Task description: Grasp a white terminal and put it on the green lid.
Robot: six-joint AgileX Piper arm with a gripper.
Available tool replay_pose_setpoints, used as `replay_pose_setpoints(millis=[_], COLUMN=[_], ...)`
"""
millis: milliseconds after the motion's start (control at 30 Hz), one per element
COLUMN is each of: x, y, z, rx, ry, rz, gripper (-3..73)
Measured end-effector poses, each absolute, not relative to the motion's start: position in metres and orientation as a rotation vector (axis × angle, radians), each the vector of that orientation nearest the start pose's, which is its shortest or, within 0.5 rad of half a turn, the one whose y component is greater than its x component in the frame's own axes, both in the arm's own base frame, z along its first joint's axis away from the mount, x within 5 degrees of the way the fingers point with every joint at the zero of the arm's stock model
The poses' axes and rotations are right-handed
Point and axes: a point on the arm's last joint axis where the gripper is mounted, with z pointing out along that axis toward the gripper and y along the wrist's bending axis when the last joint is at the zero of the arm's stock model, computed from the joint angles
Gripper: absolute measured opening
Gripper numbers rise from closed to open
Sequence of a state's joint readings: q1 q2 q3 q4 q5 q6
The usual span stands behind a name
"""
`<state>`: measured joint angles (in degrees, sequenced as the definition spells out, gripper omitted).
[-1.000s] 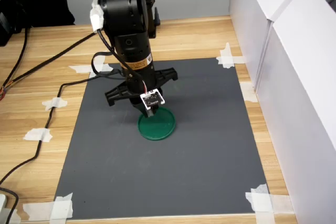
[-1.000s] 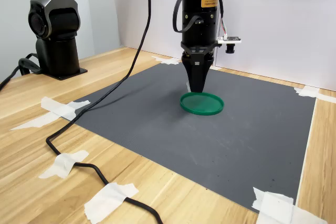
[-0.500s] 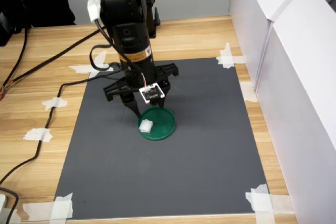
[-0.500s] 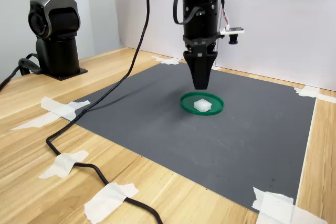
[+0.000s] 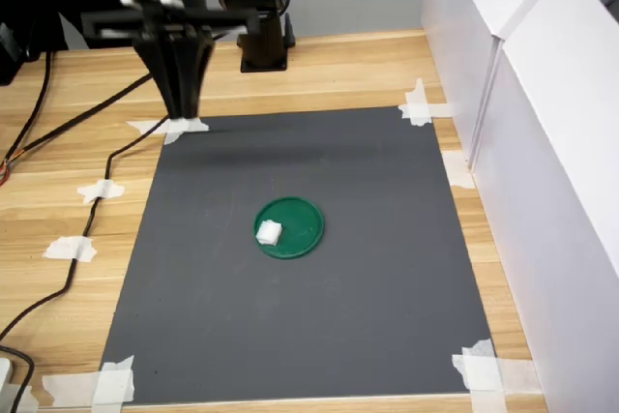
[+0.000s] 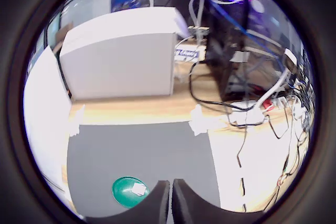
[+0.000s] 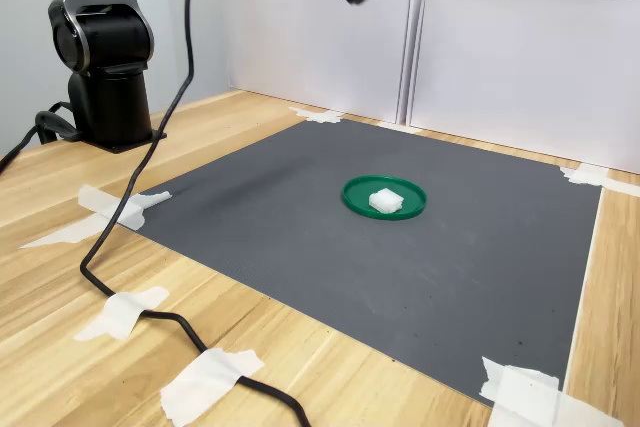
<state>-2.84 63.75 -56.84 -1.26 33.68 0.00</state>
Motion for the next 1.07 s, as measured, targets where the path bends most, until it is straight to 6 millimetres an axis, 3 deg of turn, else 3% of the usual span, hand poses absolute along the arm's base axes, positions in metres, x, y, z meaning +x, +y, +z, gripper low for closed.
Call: replay_pose_setpoints(millis=[233, 467, 733, 933, 1067], x=[0.154, 0.095, 0.065, 0.064, 0.065], y=[-0.01, -0.006, -0.004, -0.004, -0.003], z=[0.348, 0.312, 0.274, 0.245, 0.241], rx=[0.123, 0.104, 0.064, 0.056, 0.07], ry=[2.03, 1.806, 1.515, 1.582, 1.607], rz=[-0.026, -0.017, -0.019, -0.027, -0.01], gripper=[-1.5, -1.6, -1.6, -1.6, -1.6])
